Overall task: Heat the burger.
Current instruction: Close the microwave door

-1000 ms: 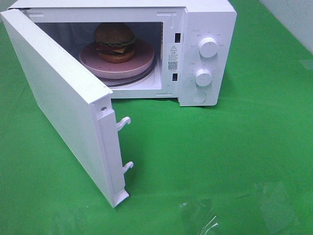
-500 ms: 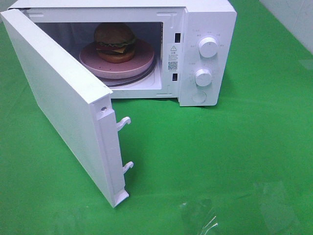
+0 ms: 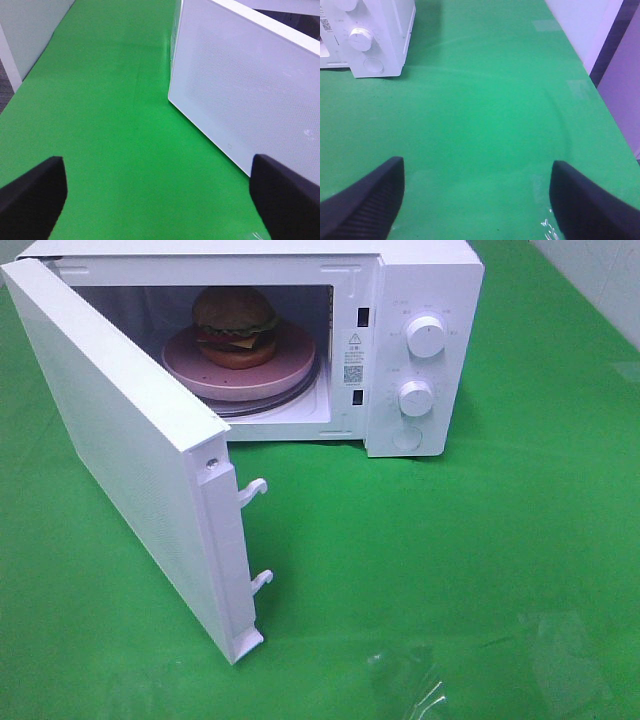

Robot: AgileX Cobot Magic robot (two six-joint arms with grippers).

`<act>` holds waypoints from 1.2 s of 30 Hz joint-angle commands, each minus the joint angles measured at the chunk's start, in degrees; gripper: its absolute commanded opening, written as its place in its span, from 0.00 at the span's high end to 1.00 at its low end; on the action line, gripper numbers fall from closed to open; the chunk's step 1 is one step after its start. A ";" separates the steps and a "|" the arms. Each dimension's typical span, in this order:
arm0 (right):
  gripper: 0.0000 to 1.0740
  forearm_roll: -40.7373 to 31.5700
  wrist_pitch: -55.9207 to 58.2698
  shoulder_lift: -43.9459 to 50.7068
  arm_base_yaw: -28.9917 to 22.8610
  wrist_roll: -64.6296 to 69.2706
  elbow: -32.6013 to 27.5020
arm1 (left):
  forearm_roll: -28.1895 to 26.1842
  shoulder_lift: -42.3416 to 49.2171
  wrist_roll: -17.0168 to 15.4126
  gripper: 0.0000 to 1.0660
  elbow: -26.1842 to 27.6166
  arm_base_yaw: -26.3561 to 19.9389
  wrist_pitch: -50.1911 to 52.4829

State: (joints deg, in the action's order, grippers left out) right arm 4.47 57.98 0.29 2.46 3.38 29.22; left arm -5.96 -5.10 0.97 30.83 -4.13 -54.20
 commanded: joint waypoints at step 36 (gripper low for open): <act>0.30 -0.23 -0.74 1.43 0.29 -0.29 -0.17 | 0.34 -22.29 0.17 1.00 -18.79 0.00 60.10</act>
State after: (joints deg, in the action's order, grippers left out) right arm 4.47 57.93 0.29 2.46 3.38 29.22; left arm -5.56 -25.95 1.03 14.21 -4.13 -1.43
